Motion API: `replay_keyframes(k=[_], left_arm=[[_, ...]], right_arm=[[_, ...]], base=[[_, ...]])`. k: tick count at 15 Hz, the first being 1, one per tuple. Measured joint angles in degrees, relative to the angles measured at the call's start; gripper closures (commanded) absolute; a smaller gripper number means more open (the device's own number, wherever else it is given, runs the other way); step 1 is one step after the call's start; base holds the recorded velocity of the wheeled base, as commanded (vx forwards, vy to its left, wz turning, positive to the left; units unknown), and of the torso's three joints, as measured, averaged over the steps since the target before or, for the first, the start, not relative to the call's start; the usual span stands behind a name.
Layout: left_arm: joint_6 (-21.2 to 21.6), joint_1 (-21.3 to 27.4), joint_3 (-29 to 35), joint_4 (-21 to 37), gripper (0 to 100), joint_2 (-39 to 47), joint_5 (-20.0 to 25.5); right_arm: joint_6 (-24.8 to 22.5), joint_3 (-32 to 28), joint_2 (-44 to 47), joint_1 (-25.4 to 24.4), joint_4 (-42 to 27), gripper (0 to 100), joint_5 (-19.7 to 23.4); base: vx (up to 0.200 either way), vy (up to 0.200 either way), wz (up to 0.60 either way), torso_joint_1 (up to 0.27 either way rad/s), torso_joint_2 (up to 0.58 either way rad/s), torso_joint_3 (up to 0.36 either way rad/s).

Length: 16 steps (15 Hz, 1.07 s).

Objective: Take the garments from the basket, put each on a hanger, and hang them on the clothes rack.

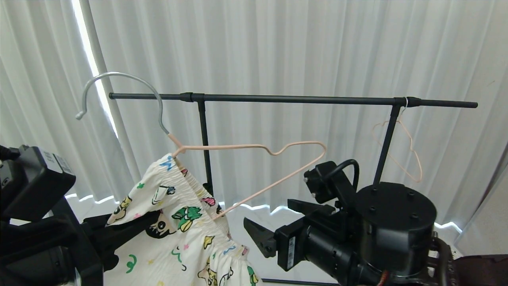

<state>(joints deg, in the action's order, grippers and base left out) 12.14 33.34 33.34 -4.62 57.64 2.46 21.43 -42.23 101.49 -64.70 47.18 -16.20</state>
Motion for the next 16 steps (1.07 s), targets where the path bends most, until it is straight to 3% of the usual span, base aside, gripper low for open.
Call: replay_keyframes(k=[3, 7, 12, 16], left_arm=[[-0.05, 0.04, 0.06, -0.02, 100, 0.3, 0.0], [-0.02, 0.09, 0.11, -0.05, 100, 0.9, -0.01], [0.09, 0.15, 0.48, 0.0, 100, 1.34, 0.18], [3.89, 1.33, 0.63, -0.02, 100, 0.9, 0.22]], right_arm=[[-0.17, -1.82, 3.11, -2.0, 0.0, 0, -1.06], [-1.67, 0.41, 4.28, -6.85, 0.04, 0, -1.1], [-4.88, 3.64, 4.61, -9.09, 0.04, 0, -0.98], [-4.83, 7.5, 5.55, -9.5, -0.27, 0, -0.95]], base=[[0.0, 0.0, 0.0, 0.0, 0.0, 0.0], [0.0, 0.0, 0.0, 0.0, 0.0, 0.0], [0.0, 0.0, 0.0, 0.0, 0.0, 0.0], [0.0, 0.0, 0.0, 0.0, 0.0, 0.0]])
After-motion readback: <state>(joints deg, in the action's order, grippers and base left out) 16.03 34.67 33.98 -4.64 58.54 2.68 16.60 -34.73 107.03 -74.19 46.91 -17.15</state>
